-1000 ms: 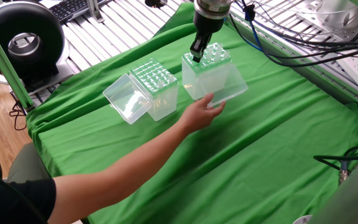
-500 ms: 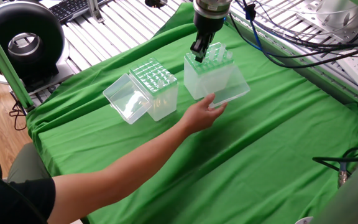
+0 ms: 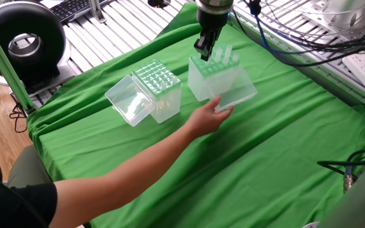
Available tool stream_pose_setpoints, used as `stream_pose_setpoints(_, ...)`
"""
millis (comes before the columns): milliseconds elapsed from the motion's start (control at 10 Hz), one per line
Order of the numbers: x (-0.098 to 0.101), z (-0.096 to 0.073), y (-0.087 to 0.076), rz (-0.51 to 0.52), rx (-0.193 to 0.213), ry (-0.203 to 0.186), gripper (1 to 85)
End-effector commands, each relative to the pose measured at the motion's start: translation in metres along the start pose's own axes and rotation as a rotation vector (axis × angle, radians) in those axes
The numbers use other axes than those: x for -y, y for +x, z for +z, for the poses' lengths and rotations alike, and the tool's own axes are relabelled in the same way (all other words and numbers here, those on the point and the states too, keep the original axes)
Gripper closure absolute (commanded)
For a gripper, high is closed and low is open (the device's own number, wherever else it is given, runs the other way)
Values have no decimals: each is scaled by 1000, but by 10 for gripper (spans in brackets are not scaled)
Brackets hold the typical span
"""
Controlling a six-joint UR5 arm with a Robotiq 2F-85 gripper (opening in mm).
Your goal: Insert a large pipette tip into the holder for large pipette tips
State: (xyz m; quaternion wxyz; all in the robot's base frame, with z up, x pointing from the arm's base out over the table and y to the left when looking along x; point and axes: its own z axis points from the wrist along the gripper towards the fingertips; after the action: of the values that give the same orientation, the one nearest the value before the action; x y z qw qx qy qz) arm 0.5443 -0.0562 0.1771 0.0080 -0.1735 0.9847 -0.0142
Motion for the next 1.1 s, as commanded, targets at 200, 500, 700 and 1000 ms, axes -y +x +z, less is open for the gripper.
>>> stream_pose_setpoints(200, 1, -64, 12, -20, -105, -6, 847)
stream_pose_setpoints(500, 1, -90, 7, -24, -133, 1, 847)
stream_pose_setpoints(700, -1, -100, 6, -16, -148, 16, 847)
stream_pose_setpoints(1000, -6, -115, 18, -18, -190, 22, 847)
